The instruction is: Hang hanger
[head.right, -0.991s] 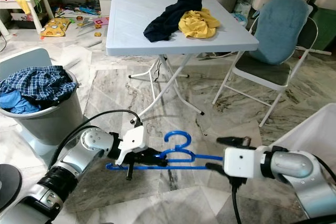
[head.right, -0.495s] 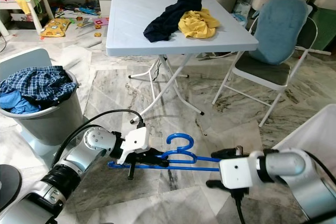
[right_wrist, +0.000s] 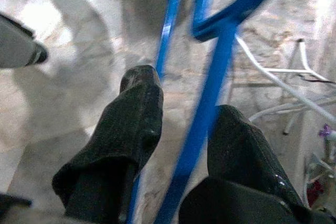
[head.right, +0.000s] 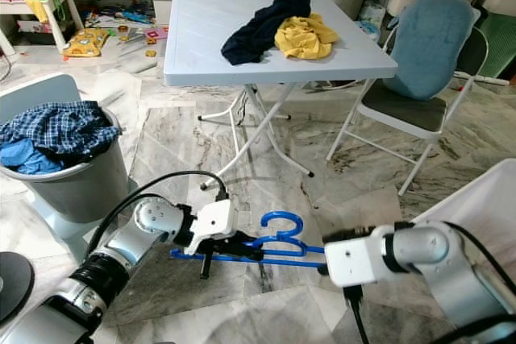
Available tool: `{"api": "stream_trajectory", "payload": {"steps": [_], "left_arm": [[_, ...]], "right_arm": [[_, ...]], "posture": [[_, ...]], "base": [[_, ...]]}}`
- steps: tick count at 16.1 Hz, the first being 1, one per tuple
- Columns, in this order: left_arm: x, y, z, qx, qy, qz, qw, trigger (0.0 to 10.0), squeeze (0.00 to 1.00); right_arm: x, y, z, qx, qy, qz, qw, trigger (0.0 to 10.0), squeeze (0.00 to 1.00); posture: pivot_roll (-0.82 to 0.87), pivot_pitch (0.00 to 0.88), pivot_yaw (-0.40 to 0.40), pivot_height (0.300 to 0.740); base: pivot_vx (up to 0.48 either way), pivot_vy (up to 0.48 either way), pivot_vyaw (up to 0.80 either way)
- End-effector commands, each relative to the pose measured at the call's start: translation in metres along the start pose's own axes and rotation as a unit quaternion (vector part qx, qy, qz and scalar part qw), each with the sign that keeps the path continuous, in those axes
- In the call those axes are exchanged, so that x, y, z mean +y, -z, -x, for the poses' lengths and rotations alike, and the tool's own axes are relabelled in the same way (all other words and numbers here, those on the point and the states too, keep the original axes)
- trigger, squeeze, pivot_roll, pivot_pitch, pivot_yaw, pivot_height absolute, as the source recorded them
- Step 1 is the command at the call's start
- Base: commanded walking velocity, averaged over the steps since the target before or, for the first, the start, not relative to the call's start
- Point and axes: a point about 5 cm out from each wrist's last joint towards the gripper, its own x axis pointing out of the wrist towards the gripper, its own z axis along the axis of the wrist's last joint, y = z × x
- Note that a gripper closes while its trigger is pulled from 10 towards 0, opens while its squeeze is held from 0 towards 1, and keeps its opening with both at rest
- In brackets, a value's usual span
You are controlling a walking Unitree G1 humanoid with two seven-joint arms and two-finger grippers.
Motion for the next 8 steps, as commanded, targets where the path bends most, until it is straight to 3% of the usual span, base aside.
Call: {"api": "stream_trajectory", "payload": {"steps": [1,6,8], "left_arm": [[0.0052,-0.0073,-0.0011,0.006,0.002,-0.025,1.0,10.0,0.0],[0.0045,-0.006,-0.0029,0.007,0.005,-0.023,1.0,10.0,0.0],[0.0049,-0.0059,-0.0028,0.01,0.004,-0.025,1.0,10.0,0.0]], "right_arm": [[0.0022,-0.0017,0.0025,0.008,-0.009,0.012,1.0,0.2,0.0],[0.0012,-0.0033,0.0011,0.016,-0.011,0.017,1.0,0.0,0.0],[0.0001,-0.0057,-0.0014,0.013,-0.01,0.02,1.0,0.4,0.0]], "posture": [[0.02,0.0,-0.078,0.74],[0.02,0.0,-0.079,0.74],[0.02,0.0,-0.08,0.74]], "base": [[0.0,0.0,0.0],[0.0,0.0,0.0],[0.0,0.0,0.0]]}}
